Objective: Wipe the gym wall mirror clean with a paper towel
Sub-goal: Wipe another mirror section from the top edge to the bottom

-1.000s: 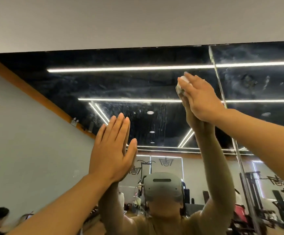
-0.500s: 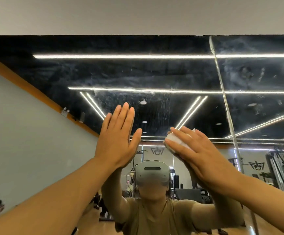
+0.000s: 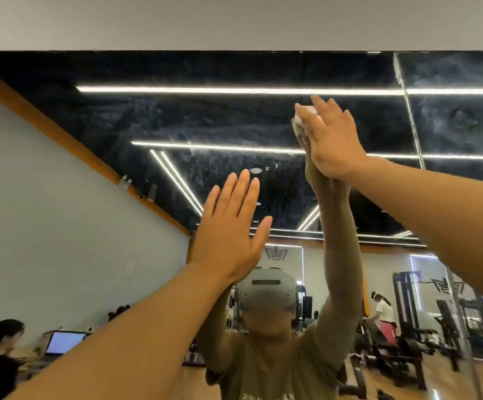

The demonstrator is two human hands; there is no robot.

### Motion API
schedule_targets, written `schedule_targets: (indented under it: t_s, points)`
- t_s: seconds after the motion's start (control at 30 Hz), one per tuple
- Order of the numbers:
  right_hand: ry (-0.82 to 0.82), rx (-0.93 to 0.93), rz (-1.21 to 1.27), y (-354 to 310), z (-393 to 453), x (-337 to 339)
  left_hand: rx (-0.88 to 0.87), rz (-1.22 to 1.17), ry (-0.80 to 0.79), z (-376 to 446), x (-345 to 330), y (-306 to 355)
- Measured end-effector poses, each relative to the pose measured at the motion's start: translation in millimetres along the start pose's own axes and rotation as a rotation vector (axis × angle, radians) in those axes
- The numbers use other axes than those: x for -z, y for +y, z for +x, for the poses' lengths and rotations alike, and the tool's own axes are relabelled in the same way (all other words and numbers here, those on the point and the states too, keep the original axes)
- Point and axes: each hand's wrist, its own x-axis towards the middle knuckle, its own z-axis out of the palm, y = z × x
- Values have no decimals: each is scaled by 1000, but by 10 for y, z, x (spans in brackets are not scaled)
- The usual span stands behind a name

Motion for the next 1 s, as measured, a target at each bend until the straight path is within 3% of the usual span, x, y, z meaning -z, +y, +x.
schedule_targets:
  t_s: [0.2, 0.53, 0.7, 0.8, 1.0]
  points:
    - [63, 152, 81, -159, -507, -191, 7, 2, -30, -9, 25, -6]
    - [-51, 330, 152, -440, -1994, -259, -4, 8, -108, 17, 107, -31]
    - [-93, 366, 92, -364, -1844, -178, -64, 27, -187, 29, 268, -177]
    - [-93, 303, 112, -394, -1596, -140, -89, 54, -154, -85, 328, -318]
    - [-92, 181, 92, -426, -553, -88, 27, -13, -107, -459, 295, -627]
